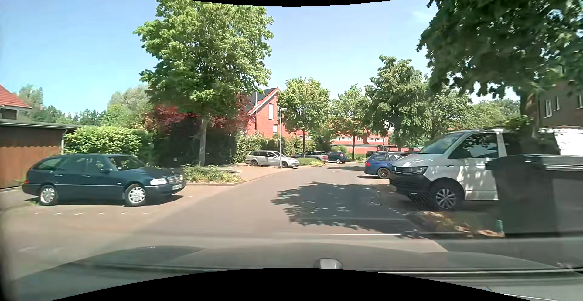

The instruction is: Follow the waypoints while adhering to traffic rules and regulations

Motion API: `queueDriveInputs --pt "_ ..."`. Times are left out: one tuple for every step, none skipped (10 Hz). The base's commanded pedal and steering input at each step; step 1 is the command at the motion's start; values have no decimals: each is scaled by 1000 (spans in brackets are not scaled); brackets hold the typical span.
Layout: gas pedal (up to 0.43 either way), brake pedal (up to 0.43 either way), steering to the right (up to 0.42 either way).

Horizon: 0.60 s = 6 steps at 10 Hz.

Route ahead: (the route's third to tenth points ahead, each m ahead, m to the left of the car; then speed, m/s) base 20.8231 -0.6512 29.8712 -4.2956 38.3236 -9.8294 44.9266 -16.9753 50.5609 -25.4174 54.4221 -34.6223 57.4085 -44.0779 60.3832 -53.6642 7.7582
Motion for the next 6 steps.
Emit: queueDriveInputs --pt "150 18 31" --pt "150 18 37" --pt "150 18 42" --pt "150 18 43" --pt "150 18 43" --pt "150 18 44"
